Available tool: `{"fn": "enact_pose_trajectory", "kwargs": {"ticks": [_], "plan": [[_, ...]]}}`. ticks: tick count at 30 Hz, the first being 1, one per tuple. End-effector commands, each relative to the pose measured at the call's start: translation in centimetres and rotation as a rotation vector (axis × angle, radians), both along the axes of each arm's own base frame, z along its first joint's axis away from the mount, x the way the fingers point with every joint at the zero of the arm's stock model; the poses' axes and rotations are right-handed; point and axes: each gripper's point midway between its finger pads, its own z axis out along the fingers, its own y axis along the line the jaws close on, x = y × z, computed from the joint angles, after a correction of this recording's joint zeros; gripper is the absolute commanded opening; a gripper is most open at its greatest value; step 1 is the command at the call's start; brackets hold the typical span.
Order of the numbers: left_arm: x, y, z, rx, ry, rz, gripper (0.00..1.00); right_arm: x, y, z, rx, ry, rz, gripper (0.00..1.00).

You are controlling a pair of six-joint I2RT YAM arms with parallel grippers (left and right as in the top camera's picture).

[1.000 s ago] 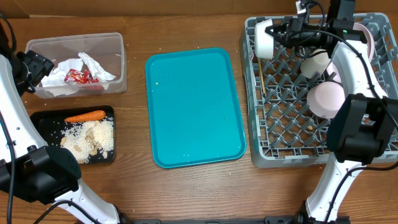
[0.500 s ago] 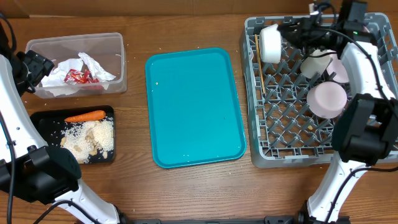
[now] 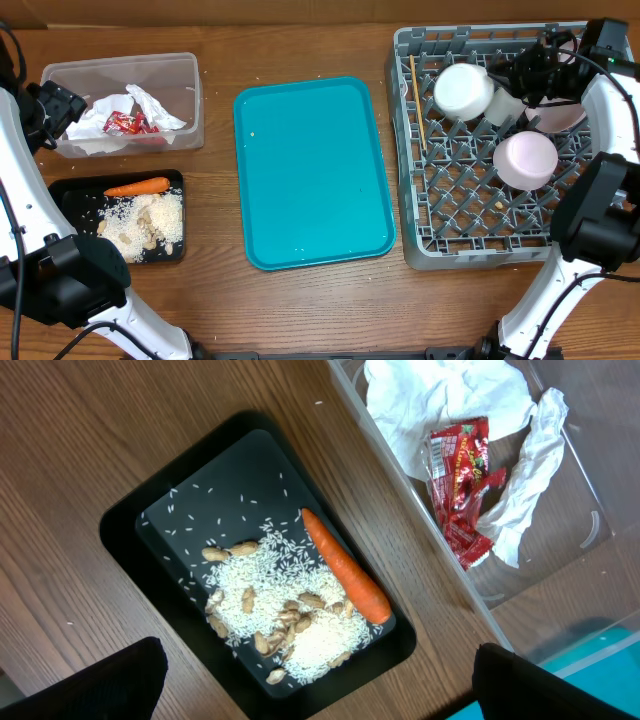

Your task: Sort waste into correct bins and load items into the dishwasher rack

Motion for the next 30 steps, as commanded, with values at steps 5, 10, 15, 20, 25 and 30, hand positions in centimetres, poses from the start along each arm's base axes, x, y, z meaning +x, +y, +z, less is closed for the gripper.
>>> {"fn": "enact_pose_trajectory", "kwargs": {"ticks": [5, 10, 15, 20, 25, 30], "plan": [[0.1, 0.0, -0.1, 0.014, 0.012, -0.011, 1.0, -0.8, -4.7, 7.9, -0.421, -0.034, -0.117, 0.12], [0.1, 0.0, -0.1, 0.014, 0.012, -0.011, 1.0, -1.5, -1.6, 10.4, -0.583, -0.055, -0.035, 0.17], [0.1, 0.0, -0.1, 0.014, 0.012, -0.011, 1.0, -1.0, 2.7, 7.6, -0.683, -0.007, 0.046, 0.09], [0.1, 0.0, -0.1, 0.014, 0.012, -0.011, 1.0, -1.0, 5.1, 3.0, -0.881, 0.095, 0.104, 0.08], [0.1, 0.0, -0.1, 0.014, 0.012, -0.011, 1.0, -1.2, 4.2, -0.1, -1.002, 0.201, 0.068, 0.06], [0.0, 0.0, -0.1, 0.013, 0.012, -0.011, 1.0, -1.5, 2.3, -2.0, -0.996, 0.267, 0.053, 0.06]]}}
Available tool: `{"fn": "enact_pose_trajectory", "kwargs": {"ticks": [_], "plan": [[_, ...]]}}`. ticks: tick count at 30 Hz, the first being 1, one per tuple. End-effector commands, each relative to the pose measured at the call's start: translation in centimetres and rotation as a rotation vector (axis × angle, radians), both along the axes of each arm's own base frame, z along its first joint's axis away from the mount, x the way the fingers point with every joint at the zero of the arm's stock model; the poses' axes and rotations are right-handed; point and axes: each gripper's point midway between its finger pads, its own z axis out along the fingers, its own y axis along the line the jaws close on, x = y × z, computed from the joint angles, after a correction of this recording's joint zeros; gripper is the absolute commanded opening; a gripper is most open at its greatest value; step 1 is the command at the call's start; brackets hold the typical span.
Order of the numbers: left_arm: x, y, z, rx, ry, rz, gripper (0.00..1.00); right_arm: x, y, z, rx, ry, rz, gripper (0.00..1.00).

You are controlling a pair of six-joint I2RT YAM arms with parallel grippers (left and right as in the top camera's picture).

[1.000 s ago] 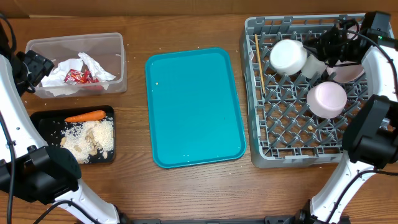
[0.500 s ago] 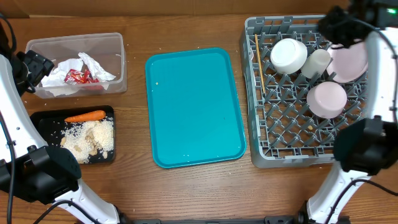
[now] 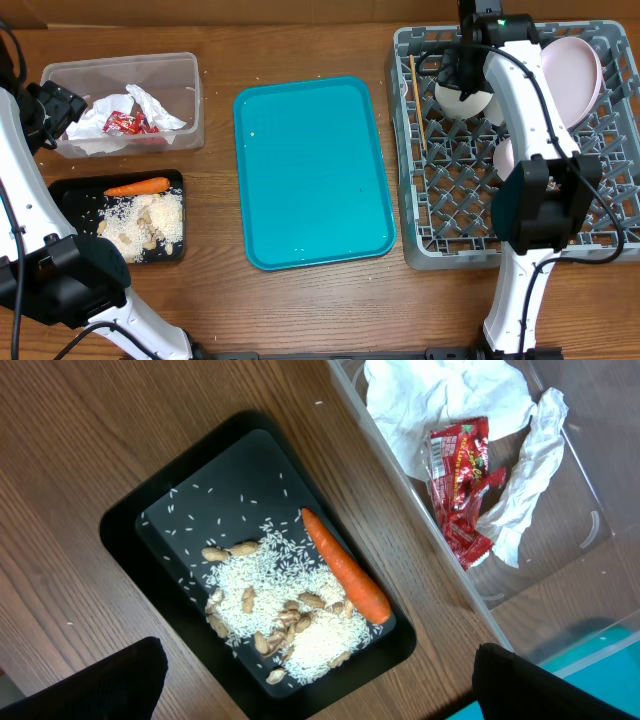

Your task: Sort waste into correct bins and load items into the dishwasher rack

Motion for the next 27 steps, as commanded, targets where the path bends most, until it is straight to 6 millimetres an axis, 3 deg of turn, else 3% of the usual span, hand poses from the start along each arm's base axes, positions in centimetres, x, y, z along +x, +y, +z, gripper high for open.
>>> {"fn": "enact_pose_trajectory", "kwargs": {"ticks": [1, 8, 13, 17, 20, 22, 23, 27], "plan": [[0.1, 0.0, -0.1, 0.014, 0.012, -0.011, 1.0, -0.3, -3.6, -0.3, -0.06, 0.013, -0.09, 0.06], [0.1, 0.0, -0.1, 0.014, 0.012, -0.011, 1.0, -1.0, -6.6, -0.4, -0.055, 0.032, -0.161, 0.06], [0.1, 0.0, -0.1, 0.014, 0.012, -0.011, 1.0, -1.8, -6.2, 0.8, -0.027, 0.044, -0.156, 0.04], [0.1, 0.0, -0.1, 0.014, 0.012, -0.011, 1.0, -2.1, -4.4, 4.7, 0.034, -0.02, -0.121, 0.04], [0.1, 0.0, -0.1, 0.014, 0.012, -0.011, 1.0, -3.2, -2.3, 9.0, 0.113, -0.092, -0.078, 0.04], [0.1, 0.0, -0.1, 0.014, 0.012, -0.011, 1.0, -4.6, -1.2, 11.4, 0.158, -0.113, -0.053, 0.04], [0.0, 0.0, -0.1, 0.014, 0.012, -0.01, 1.0, -6.5, -0.6, 13.2, 0.175, -0.113, -0.04, 0.04], [0.0, 0.0, -0.1, 0.014, 0.012, -0.01, 1.0, -10.9, 0.3, 15.4, 0.173, -0.062, -0.023, 0.04]]}}
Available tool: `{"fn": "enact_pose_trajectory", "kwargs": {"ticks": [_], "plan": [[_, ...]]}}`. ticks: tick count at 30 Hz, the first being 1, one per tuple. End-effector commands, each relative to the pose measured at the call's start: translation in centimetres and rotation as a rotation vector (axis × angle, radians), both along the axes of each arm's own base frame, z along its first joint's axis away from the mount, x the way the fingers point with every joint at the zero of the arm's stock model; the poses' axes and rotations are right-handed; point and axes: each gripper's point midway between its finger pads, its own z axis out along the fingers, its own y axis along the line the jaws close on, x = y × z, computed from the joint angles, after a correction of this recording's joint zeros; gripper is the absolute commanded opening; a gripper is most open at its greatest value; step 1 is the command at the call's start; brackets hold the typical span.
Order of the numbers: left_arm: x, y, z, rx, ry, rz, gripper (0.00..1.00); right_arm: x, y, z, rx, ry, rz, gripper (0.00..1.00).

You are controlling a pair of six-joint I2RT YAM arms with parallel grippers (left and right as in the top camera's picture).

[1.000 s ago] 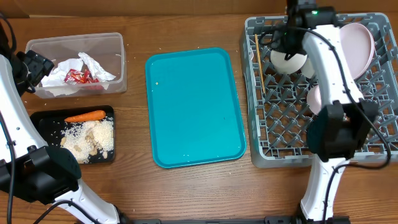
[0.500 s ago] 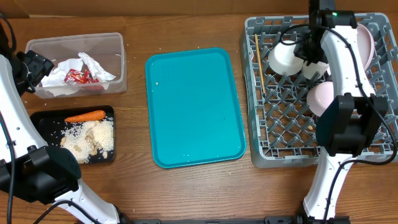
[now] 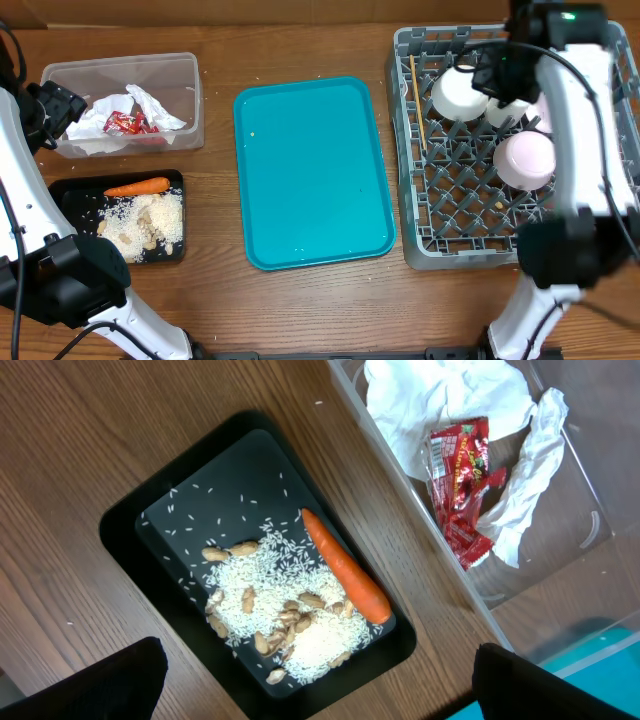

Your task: Sort waste into correct bins and load items into the dishwasher rack

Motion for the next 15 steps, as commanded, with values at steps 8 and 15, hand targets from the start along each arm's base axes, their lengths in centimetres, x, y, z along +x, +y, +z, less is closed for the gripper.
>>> {"fn": "enact_pose_trajectory", "kwargs": {"ticks": [8, 15], "plan": [[0.1, 0.0, -0.1, 0.014, 0.012, -0.011, 1.0, -7.6, 4.7, 5.5, 0.038, 0.006, 0.113, 0.04], [0.0, 0.0, -0.1, 0.014, 0.012, -0.011, 1.0, -14.7, 4.5, 2.7, -0.154, 0.072, -0.003, 0.04]]}}
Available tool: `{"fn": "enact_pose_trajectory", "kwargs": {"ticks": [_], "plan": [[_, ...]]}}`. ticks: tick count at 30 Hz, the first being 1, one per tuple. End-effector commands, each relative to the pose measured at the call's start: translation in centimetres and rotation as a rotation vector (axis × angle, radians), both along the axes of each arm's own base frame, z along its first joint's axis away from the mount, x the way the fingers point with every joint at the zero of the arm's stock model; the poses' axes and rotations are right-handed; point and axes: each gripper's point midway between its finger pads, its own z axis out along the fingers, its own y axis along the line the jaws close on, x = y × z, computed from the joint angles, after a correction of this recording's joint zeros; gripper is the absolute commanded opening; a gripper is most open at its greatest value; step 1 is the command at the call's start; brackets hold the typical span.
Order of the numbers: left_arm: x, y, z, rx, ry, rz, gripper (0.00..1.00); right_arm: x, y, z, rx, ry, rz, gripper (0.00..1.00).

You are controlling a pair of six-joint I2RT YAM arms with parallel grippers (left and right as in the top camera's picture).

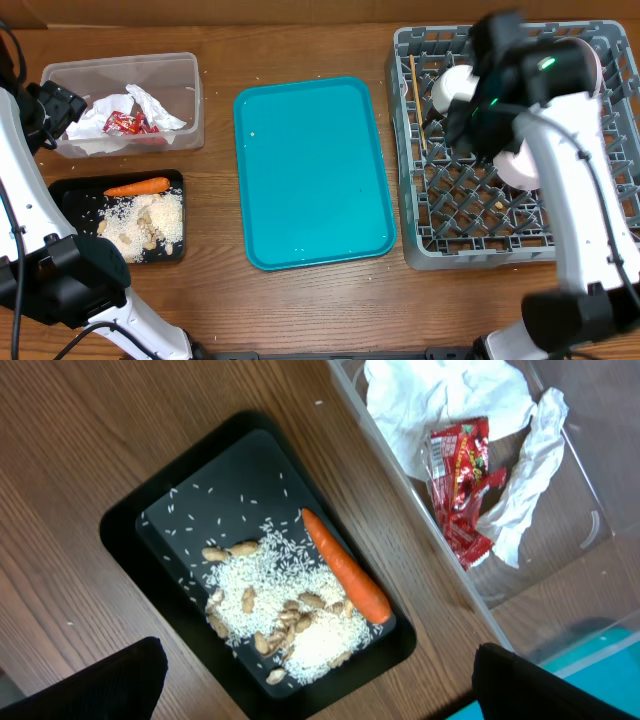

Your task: Sort waste into correct bins and load items into the dishwasher rack

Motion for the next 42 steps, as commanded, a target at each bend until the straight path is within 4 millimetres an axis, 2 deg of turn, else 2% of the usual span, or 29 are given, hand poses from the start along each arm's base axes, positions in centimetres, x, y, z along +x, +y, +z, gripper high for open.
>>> {"fn": "enact_pose_trajectory", "kwargs": {"ticks": [1, 3, 4, 5, 6, 11, 19, 23, 26, 28, 36, 40, 42], "plan": [[0.1, 0.0, -0.1, 0.014, 0.012, -0.01, 1.0, -3.8, -1.1, 0.7, -0.098, -0.105, -0.102, 0.04], [0.1, 0.0, -0.1, 0.014, 0.012, -0.011, 1.0, -5.5, 0.8, -1.2, -0.046, -0.145, -0.034, 0.1], [0.1, 0.0, -0.1, 0.014, 0.012, -0.01, 1.0, -6.2, 1.5, -2.1, -0.017, -0.148, -0.012, 0.24], [0.1, 0.0, -0.1, 0.014, 0.012, -0.011, 1.0, -6.8, 2.2, -2.7, 0.018, -0.145, 0.006, 0.56], [0.0, 0.0, -0.1, 0.014, 0.012, -0.011, 1.0, -7.5, 3.1, -3.5, 0.071, -0.128, 0.024, 1.0], [0.1, 0.0, -0.1, 0.014, 0.012, -0.01, 1.0, -10.1, 6.1, -6.0, 0.245, 0.003, 0.065, 1.0], [0.1, 0.0, -0.1, 0.014, 0.012, -0.011, 1.0, -10.5, 6.1, -6.5, 0.242, 0.035, 0.063, 1.0], [0.1, 0.0, -0.1, 0.014, 0.012, -0.011, 1.0, -9.0, 6.8, -6.1, 0.255, -0.035, 0.145, 1.0], [0.1, 0.0, -0.1, 0.014, 0.012, -0.011, 1.0, -6.8, 8.4, -5.2, 0.299, -0.146, 0.272, 1.0], [0.1, 0.0, -0.1, 0.014, 0.012, -0.011, 1.0, -6.0, 9.3, -4.7, 0.324, -0.194, 0.337, 1.0], [0.1, 0.0, -0.1, 0.014, 0.012, -0.01, 1.0, -5.1, 9.5, -4.4, 0.318, -0.248, 0.369, 1.0], [0.1, 0.0, -0.1, 0.014, 0.012, -0.011, 1.0, -3.6, 10.1, -3.0, 0.325, -0.436, 0.479, 1.0], [0.1, 0.0, -0.1, 0.014, 0.012, -0.01, 1.0, -3.6, 10.0, -2.5, 0.333, -0.539, 0.507, 1.0]]}}
